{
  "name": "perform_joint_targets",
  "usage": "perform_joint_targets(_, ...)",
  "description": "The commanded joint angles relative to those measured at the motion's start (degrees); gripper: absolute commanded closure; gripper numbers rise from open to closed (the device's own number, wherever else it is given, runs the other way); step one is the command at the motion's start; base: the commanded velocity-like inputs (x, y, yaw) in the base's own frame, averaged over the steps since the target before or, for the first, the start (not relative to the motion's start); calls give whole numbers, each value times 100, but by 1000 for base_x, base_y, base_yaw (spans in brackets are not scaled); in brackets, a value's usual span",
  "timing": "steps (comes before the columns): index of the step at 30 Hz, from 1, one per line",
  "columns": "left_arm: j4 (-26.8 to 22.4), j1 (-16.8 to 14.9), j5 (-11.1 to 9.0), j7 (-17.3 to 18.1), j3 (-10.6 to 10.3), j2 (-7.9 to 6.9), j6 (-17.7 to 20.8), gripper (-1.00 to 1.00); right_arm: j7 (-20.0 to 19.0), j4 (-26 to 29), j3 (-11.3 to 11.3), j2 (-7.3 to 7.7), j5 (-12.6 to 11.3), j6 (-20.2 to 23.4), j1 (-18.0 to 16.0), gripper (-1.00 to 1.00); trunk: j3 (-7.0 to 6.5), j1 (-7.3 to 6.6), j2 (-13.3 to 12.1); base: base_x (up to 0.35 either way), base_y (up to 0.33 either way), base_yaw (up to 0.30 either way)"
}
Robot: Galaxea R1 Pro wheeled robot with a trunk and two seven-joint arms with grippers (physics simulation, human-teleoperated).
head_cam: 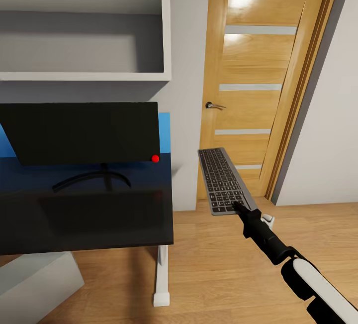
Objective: In the bedroom, organize the workspace by keeping the computer under the desk, ensuring the monitor is on the desk, placing the keyboard on the desk next to the monitor, placing the mouse on the desk next to the keyboard, moving the folder from the swivel chair onto the desk next to the mouse, stacking the notebook on top of the folder with the pen on top of the notebook, and positioning the swivel chair next to the desk.
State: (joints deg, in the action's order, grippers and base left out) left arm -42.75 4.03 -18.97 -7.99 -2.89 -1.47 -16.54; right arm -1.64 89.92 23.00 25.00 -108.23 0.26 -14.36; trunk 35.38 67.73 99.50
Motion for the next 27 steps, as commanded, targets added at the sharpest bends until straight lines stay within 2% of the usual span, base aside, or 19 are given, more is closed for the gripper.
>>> perform_joint_targets(1, -7, 2, -28, -43, -30, -8, -15, -100, -17, -3, 5, 5, -56, 9, -5, 100, 5, 0, 2, 0, 0, 0)
perform_joint_targets(13, 107, 3, -28, -48, -27, -11, -31, -100, -45, -3, -1, 28, -18, 163, -5, 100, 5, 0, 2, 0, 0, 0)
perform_joint_targets(17, 109, 2, -28, -46, -27, -11, -40, -100, -60, -7, 2, 31, -9, 509, -4, 100, 5, 0, 2, 0, 0, 0)
perform_joint_targets(19, 109, 2, -28, -45, -27, -11, -42, -100, -269, -38, 2, 31, 0, 790, 25, 100, 5, 0, 2, 0, 0, 0)
perform_joint_targets(20, 109, 2, -28, -45, -27, -11, -31, -100, -878, -62, 3, 31, 267, 944, 122, 100, 5, 0, 2, 0, 0, 0)
perform_joint_targets(24, 109, 2, -28, -45, -27, -11, -26, -100, -1425, -187, 3, 24, 863, 973, 155, 100, 5, 0, 2, 0, 0, 0)
perform_joint_targets(25, 109, 2, -28, -45, -27, -11, -25, -100, -1664, -217, 3, 23, 1015, 974, 158, 100, 5, 0, 2, 0, 0, 0)
perform_joint_targets(27, 109, 2, -28, -45, -27, -11, -25, -100, -2056, -340, 3, 23, 1138, 985, 160, 100, 5, 0, 2, 0, 0, 0)
